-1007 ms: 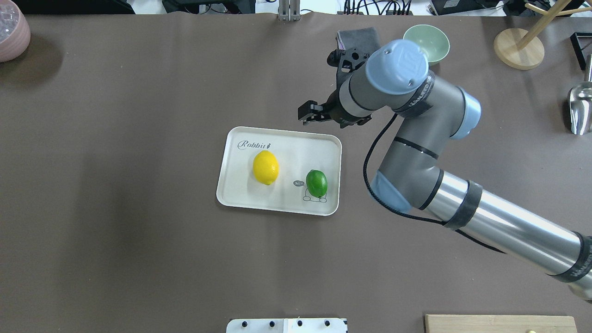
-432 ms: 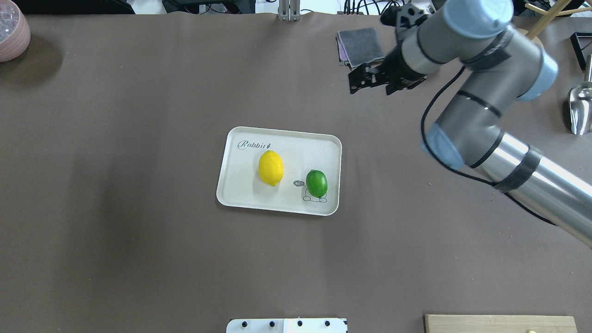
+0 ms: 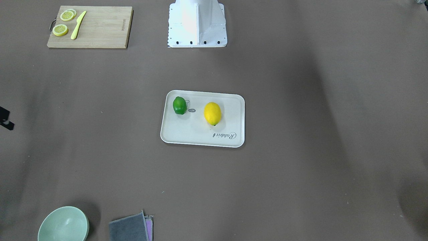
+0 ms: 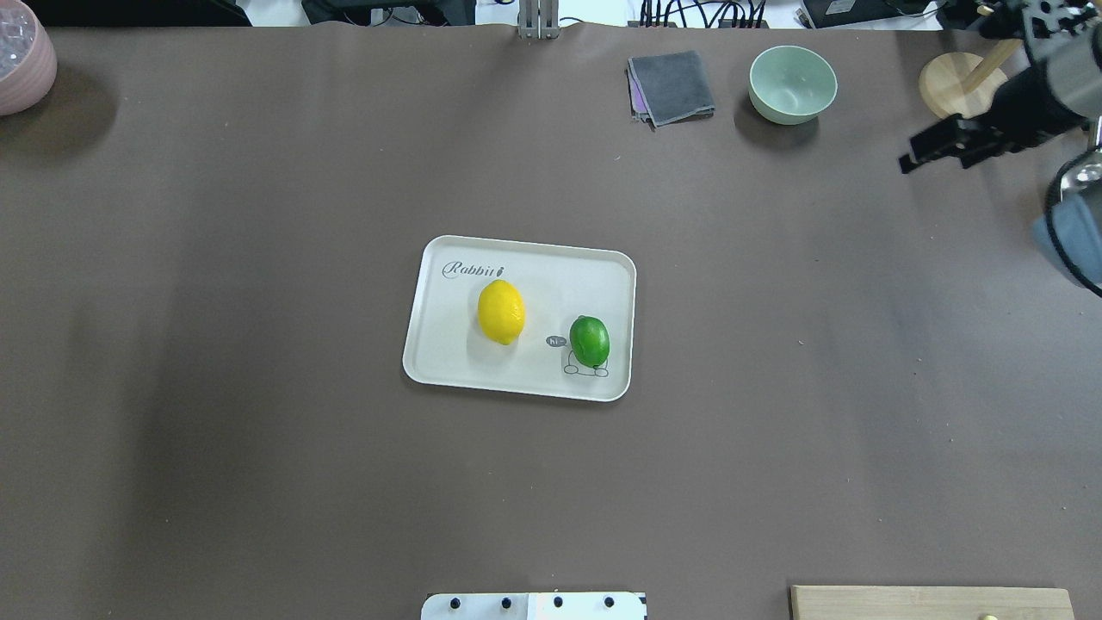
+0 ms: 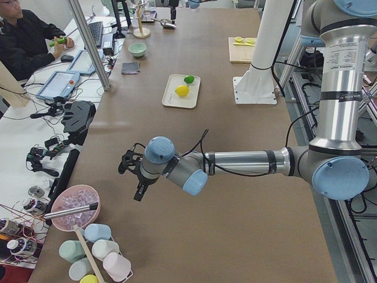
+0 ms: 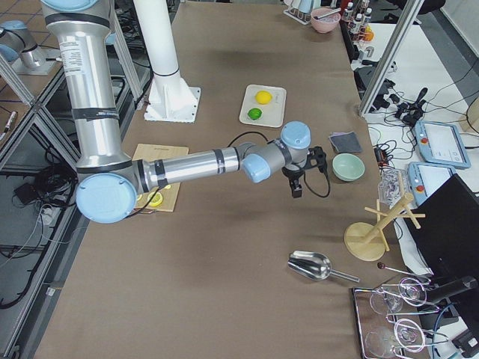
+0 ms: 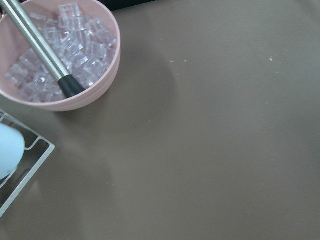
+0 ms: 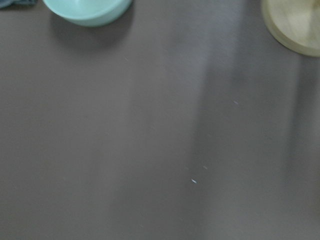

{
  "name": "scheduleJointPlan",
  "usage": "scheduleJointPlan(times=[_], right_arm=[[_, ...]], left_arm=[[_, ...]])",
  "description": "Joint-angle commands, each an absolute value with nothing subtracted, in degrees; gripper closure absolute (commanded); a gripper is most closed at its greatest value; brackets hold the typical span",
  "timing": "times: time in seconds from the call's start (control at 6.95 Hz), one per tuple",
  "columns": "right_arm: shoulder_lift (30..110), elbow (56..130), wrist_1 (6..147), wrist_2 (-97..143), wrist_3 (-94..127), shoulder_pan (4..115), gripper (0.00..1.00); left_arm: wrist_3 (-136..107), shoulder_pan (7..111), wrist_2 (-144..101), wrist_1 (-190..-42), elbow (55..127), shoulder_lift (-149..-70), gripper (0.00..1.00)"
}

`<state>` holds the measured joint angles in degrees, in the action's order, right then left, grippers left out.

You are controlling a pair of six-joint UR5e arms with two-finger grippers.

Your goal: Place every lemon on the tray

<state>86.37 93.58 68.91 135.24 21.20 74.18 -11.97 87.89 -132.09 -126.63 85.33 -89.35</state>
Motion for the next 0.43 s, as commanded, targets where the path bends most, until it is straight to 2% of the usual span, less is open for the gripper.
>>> scheduleJointPlan(times=[0.0, 0.29], right_arm=[[95.25, 93.34, 68.99, 136.67, 17.58, 80.14, 0.00], [97.73, 94.12, 70.82, 137.19, 15.31, 83.31, 0.00]], left_arm=[[-8.47, 92.00, -132.36, -119.41, 84.55, -88.59, 0.02], [-4.66, 94.56, -132.36, -114.89, 85.07, -88.33, 0.02]])
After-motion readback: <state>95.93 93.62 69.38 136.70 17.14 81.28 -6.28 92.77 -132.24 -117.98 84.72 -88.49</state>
